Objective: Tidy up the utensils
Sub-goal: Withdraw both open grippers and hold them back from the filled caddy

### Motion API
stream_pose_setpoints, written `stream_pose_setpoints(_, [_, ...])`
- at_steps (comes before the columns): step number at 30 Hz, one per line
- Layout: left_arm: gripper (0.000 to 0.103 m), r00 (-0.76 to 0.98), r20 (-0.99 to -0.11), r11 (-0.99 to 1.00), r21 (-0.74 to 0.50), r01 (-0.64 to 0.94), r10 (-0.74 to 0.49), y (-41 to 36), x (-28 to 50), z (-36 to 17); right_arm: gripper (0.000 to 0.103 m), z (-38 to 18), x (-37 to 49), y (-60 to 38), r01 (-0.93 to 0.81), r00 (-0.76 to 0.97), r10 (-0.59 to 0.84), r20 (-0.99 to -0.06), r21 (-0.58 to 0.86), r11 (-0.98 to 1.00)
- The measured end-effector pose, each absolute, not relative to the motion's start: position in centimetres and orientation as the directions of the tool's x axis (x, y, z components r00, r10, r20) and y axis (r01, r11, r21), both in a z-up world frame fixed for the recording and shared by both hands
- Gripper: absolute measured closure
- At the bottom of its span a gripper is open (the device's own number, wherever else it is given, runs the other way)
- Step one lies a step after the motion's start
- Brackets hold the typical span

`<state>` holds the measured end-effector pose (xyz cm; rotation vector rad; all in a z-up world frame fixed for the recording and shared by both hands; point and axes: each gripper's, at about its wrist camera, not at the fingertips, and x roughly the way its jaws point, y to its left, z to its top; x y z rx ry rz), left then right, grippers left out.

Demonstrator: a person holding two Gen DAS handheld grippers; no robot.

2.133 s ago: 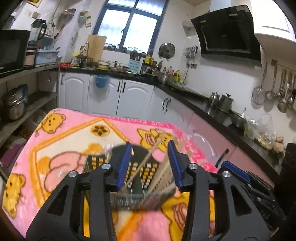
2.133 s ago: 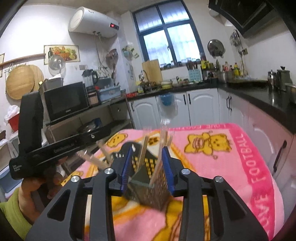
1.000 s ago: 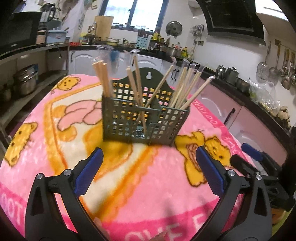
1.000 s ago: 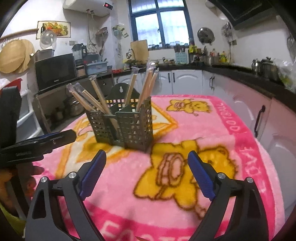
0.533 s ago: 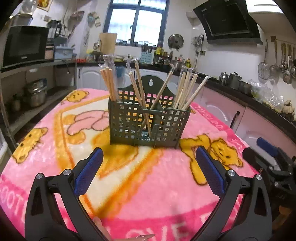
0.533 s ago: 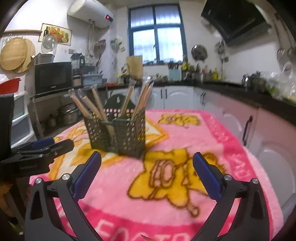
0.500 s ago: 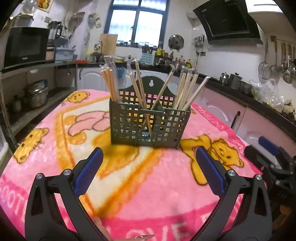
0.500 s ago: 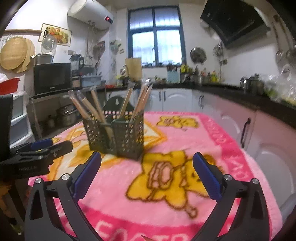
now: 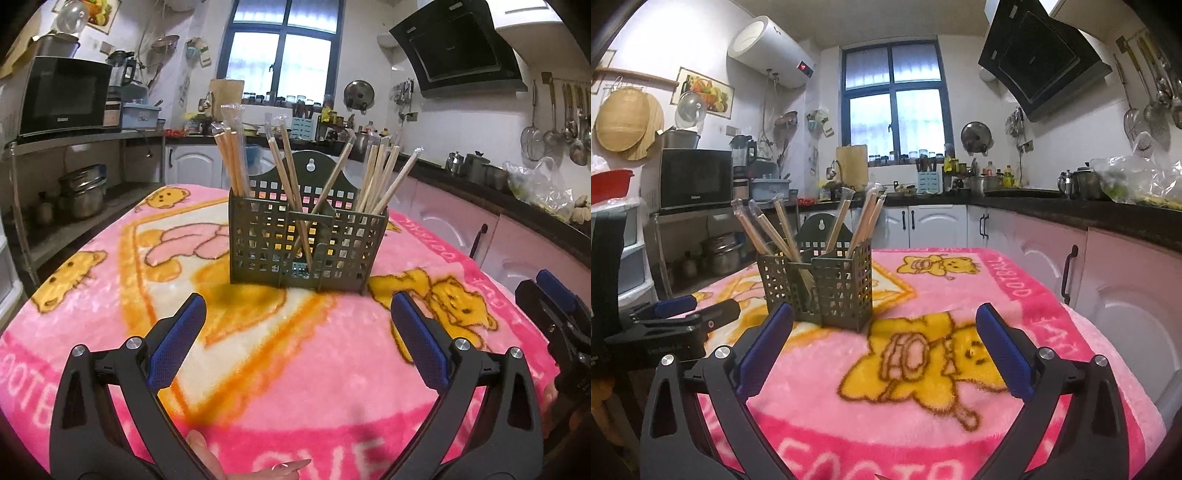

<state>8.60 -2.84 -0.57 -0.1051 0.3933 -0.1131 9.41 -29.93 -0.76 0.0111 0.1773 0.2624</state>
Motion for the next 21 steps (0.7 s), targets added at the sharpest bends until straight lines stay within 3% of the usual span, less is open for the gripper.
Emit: stream_pose_setpoints(21, [0.011, 0.921, -0.366, 0.988, -0.117, 0.100, -0.136, -2.97, 8.22, -0.54, 0.007, -0.93, 9.27, -29.55, -0.259, 0.950, 0.260, -0.175, 0.029, 0.966])
